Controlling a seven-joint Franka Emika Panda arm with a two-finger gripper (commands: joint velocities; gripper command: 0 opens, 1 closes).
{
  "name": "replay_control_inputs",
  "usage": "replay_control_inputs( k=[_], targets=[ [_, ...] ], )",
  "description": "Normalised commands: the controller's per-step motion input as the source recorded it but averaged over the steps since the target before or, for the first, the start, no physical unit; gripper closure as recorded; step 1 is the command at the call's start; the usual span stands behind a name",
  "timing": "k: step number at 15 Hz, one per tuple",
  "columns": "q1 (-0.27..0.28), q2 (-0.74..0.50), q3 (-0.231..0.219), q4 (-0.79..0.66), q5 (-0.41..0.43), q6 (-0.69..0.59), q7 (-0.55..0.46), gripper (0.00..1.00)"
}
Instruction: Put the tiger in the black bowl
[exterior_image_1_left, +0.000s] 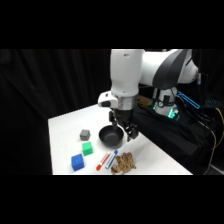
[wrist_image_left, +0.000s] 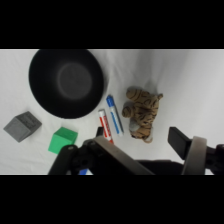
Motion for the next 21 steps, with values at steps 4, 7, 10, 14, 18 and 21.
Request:
replay_control_inputs(
  k=[4, 7, 10, 14, 18, 21],
  targets=[
    [0.121, 0.36, 0.025, 0.21, -0.083, 0.15, 0.19, 0.0],
    [0.136, 0.49, -0.042, 0.25, -0.15, 0.23, 0.21, 0.0],
    [0.168, 0.47, -0.126, 0.3, -0.183, 0.18, 0.19, 0.0],
    [0.167, 0.33, -0.165, 0.29, -0.152, 0.09, 0.13, 0.0],
    [0.094, 0.21, -0.12, 0.25, -0.081, 0.04, 0.05, 0.18],
    [0.066, 0.15, -0.091, 0.22, -0.057, 0.03, 0.02, 0.43]
  ],
)
